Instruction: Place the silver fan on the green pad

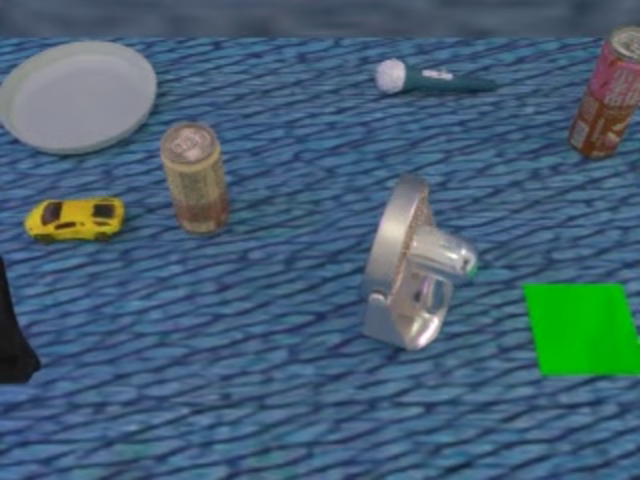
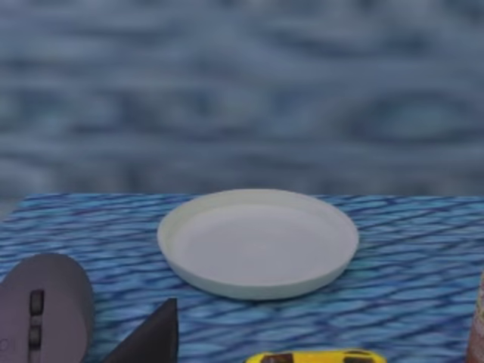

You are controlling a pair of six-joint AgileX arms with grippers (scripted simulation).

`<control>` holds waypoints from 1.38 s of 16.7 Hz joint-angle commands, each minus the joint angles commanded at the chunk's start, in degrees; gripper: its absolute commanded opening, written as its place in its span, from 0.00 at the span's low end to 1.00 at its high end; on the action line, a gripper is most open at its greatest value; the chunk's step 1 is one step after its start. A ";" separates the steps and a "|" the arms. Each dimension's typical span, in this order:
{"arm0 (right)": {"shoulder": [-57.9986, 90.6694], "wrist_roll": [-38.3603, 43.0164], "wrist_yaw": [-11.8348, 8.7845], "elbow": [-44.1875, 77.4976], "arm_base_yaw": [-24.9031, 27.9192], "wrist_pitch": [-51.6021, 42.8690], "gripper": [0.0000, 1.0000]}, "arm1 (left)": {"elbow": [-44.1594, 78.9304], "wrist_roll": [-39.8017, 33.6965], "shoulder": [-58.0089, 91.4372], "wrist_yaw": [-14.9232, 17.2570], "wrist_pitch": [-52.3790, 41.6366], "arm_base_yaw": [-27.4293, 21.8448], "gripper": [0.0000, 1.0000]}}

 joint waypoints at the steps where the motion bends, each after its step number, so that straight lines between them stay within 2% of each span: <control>1: 0.00 0.00 0.00 0.00 0.00 0.00 1.00 | 0.00 0.00 0.00 0.00 0.00 0.00 1.00; 5: 2.87 0.26 0.50 1.80 0.39 -2.34 1.00 | 0.00 0.00 0.00 0.00 0.00 0.00 1.00; 11: 20.17 4.04 3.12 15.97 3.07 -16.05 1.00 | 0.00 0.00 0.00 0.00 0.00 0.00 1.00; 17: 44.41 13.96 4.83 43.54 8.34 -34.16 1.00 | 0.00 0.00 0.00 0.00 0.00 0.00 1.00; 23: 70.37 28.40 4.10 78.88 15.95 -52.41 1.00 | 0.00 0.00 0.00 0.00 0.00 0.00 1.00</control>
